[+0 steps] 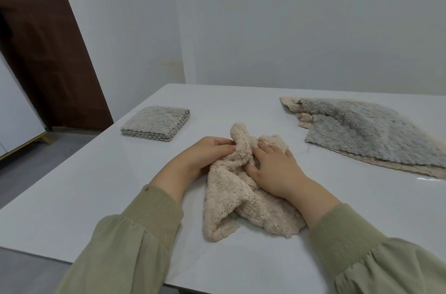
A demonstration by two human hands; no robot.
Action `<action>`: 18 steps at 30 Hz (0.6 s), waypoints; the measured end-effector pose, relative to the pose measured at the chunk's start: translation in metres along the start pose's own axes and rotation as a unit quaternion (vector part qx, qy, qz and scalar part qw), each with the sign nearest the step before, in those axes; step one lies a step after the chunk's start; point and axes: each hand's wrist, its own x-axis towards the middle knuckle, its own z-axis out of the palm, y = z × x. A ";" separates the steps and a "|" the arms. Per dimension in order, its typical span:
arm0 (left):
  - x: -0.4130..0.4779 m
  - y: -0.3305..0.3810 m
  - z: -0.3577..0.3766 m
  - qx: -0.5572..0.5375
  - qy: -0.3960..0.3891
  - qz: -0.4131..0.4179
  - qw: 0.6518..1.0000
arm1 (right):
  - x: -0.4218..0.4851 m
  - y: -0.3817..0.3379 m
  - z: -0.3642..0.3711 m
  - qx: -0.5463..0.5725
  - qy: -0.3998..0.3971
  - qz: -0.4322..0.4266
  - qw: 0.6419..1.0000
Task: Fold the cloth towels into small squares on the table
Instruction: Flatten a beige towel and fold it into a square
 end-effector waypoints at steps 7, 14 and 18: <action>-0.005 0.002 0.002 0.076 0.062 0.013 0.995 | -0.001 0.000 -0.002 0.005 -0.005 -0.002 1.000; -0.007 0.006 -0.009 0.325 0.404 0.236 0.821 | -0.003 0.000 -0.005 0.000 -0.012 0.007 1.000; 0.009 -0.008 -0.020 0.393 0.353 0.162 0.834 | -0.003 -0.001 -0.005 0.000 -0.009 0.009 1.000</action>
